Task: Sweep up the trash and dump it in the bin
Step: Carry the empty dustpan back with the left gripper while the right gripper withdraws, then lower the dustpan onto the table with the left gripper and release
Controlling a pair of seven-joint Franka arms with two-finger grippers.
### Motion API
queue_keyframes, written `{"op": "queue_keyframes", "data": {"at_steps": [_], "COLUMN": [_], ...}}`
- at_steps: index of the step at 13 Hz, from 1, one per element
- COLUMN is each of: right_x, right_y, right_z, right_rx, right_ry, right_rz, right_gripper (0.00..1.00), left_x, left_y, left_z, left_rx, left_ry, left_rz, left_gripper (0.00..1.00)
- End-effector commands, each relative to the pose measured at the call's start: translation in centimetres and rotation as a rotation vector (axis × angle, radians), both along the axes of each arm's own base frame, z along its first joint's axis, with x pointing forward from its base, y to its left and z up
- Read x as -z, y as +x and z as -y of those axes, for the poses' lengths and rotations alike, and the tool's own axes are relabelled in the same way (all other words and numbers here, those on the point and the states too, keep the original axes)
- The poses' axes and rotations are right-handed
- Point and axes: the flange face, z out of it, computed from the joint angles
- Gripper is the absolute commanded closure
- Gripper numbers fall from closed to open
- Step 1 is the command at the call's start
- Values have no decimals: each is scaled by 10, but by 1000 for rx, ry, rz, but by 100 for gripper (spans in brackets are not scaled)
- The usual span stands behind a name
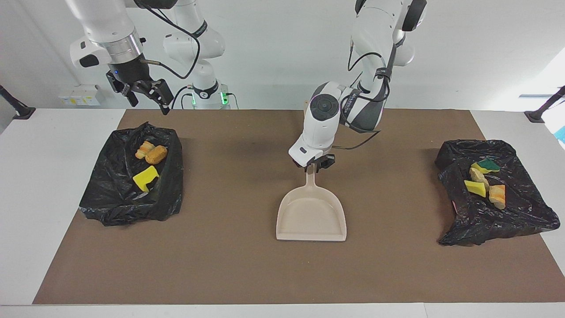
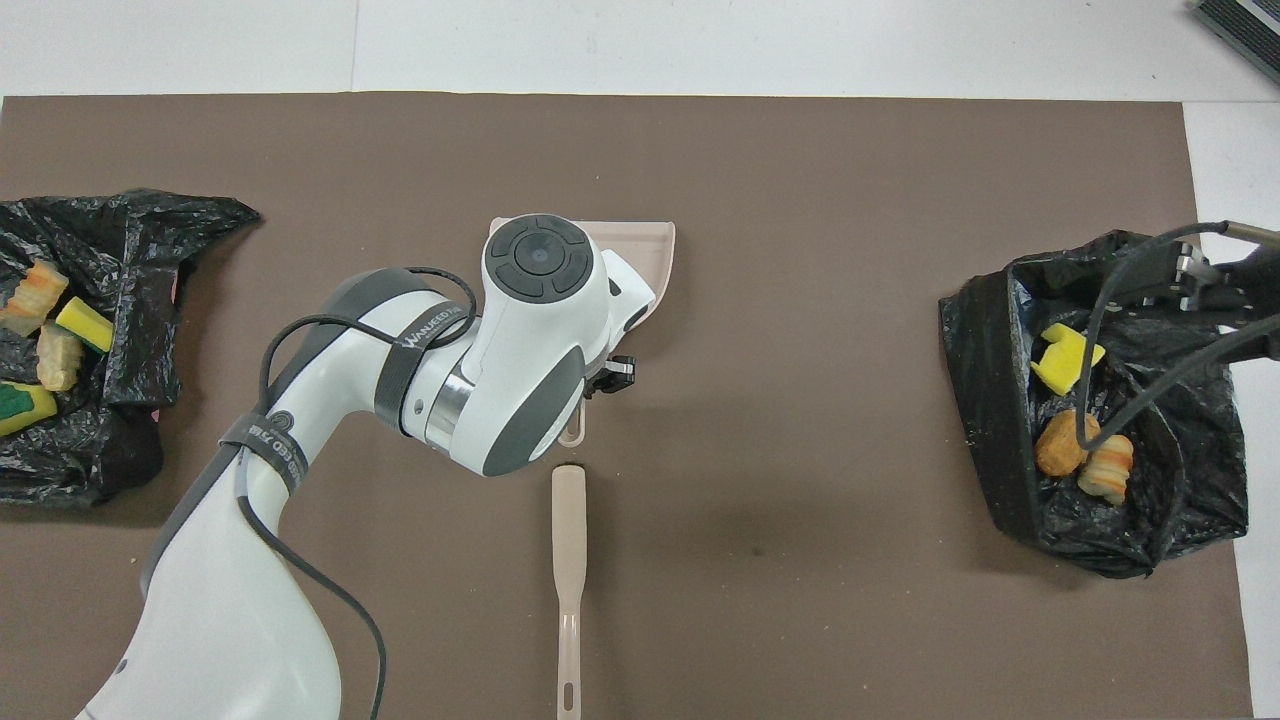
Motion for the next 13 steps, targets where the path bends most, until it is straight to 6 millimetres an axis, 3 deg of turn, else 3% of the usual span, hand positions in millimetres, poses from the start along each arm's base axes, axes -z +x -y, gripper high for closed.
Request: {"op": "queue_keyframes", "data": {"at_steps": [1,5,8,13], "right_x": [-13,-14,-14,-18], "right_y": [4,4,4,2], "right_z": [-5,-3,-4,3], "right_rx": [-95,-115,-111,-93], "right_ry": [-11,0,0,9], "right_rz": [-16,-19,-16,-5], "right_gripper": [0,0,0,0], "left_x": [-32,-78,-127,-164], "left_y": [-1,32,49,67], "left_z": [-16,-84,-162,-268], "left_rx": [-30,-105,-131,-40], "left_ry": [-7,-30,-47,-44], "left_rz": [0,54,100,87], "left_gripper": [0,0,0,0]}}
